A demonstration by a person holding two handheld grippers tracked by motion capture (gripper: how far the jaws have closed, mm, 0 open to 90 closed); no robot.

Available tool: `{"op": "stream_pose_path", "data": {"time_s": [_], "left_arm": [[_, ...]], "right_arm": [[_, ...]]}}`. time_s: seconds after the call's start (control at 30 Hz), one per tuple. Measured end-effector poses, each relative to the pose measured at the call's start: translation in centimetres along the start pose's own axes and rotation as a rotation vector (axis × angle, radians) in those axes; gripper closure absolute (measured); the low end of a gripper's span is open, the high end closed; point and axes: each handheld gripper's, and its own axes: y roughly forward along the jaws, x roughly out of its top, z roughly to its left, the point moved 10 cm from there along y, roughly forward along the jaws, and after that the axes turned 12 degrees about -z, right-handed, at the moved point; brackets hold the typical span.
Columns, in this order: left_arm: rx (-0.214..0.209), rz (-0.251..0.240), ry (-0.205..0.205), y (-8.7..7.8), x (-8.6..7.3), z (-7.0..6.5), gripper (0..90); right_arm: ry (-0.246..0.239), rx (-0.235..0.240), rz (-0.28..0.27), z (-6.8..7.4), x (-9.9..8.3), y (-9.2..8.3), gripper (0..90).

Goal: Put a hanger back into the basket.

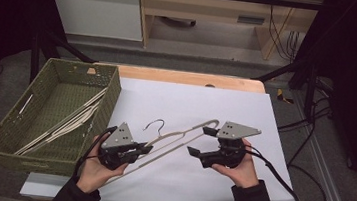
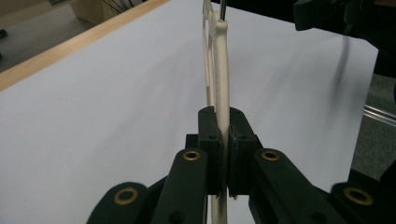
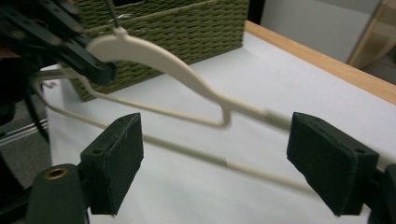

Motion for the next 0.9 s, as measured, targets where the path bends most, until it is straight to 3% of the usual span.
{"op": "stream_pose_path", "data": {"time_s": [0.07,0.27,0.57,0.7,0.9], "left_arm": [[0.008,-0.015,-0.016,-0.4,0.4,0.2,86.2],[0.04,-0.058,-0.011,-1.6,1.9,0.6,86.2],[0.053,-0.095,-0.01,-3.4,4.3,2.0,86.2],[0.054,-0.114,-0.014,-4.6,5.7,3.2,86.2],[0.087,-0.137,-0.021,-6.8,7.5,6.0,86.2]], "right_arm": [[0.004,-0.032,0.0,-0.8,-0.2,-0.3,13.5],[0.037,-0.123,0.006,-2.9,-0.9,-1.5,10.6],[0.079,-0.201,-0.005,-4.7,-2.0,-3.9,6.6],[0.093,-0.235,-0.004,-5.4,-2.9,-4.9,6.1],[0.112,-0.278,-0.008,-6.4,-3.8,-6.0,5.7]]}}
